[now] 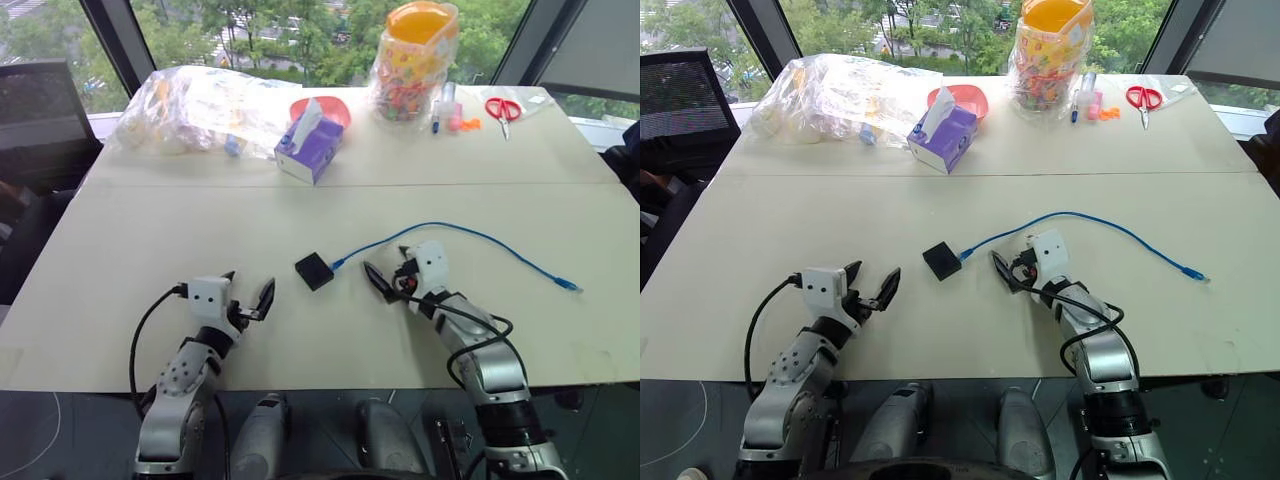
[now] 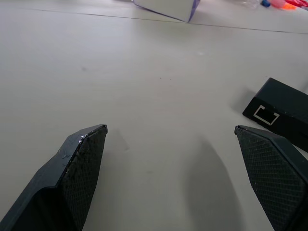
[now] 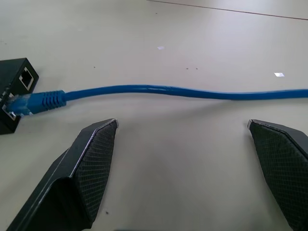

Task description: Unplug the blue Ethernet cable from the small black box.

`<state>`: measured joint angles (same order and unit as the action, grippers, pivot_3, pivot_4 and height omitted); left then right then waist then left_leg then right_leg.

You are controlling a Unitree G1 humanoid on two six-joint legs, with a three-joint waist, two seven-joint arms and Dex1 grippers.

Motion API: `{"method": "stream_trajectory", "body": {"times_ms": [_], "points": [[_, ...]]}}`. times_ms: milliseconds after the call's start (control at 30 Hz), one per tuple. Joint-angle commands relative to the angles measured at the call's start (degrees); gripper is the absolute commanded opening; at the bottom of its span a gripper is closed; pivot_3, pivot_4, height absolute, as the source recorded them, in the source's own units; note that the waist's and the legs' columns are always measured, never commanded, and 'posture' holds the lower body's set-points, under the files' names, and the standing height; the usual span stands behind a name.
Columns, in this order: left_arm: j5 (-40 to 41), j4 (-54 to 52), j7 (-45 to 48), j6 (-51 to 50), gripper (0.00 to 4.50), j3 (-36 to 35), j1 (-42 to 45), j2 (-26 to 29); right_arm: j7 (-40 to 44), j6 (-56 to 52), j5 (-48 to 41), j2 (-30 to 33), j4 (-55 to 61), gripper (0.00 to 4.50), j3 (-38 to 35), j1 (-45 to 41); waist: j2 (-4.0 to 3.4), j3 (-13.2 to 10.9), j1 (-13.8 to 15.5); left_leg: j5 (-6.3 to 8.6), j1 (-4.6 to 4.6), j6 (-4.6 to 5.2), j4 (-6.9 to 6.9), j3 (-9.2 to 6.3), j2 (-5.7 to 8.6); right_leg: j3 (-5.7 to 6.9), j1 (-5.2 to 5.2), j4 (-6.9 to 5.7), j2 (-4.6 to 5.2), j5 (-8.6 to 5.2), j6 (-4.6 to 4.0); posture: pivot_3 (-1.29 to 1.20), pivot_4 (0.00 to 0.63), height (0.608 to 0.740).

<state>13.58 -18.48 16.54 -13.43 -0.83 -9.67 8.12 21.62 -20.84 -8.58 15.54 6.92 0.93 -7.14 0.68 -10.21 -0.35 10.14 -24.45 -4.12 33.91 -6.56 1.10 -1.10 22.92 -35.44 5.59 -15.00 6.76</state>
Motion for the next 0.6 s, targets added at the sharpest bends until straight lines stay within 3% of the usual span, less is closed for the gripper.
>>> {"method": "stream_trajectory", "body": {"times_ms": [33, 300, 600], "points": [[1.1, 0.2, 1.9, 0.4, 4.44, 0.3, 0.3, 0.7, 2.0, -1.4, -1.1, 2.2, 4.3, 4.5, -0.6, 1.8, -0.03, 0.0, 0.0, 0.0, 0.0, 0.0, 0.0, 0.0, 0.0, 0.0, 0.0, 0.0, 0.0, 0.0, 0.0, 0.0, 0.15, 0.726], [3.1, 0.0, 5.0, -2.2, 4.44, 0.5, 3.0, 2.8, 7.2, -8.4, -5.5, 6.6, 12.1, 4.5, -0.7, 2.1, -0.11, -0.1, -0.4, 0.0, -0.02, 0.01, -0.01, 0.0, -0.01, 0.0, 0.08, -0.08, -0.01, 0.0, 0.0, 0.0, 0.15, 0.726], [4.8, -0.4, 6.6, -5.8, 4.44, -0.1, 5.9, 4.1, 15.4, -14.4, -10.7, 13.3, 12.0, 4.5, -0.7, -5.1, -0.12, -0.1, -0.3, -0.01, -0.02, 0.02, 0.0, 0.01, -0.01, 0.01, 0.08, -0.1, -0.01, 0.0, 0.01, 0.0, 0.15, 0.726]]}}
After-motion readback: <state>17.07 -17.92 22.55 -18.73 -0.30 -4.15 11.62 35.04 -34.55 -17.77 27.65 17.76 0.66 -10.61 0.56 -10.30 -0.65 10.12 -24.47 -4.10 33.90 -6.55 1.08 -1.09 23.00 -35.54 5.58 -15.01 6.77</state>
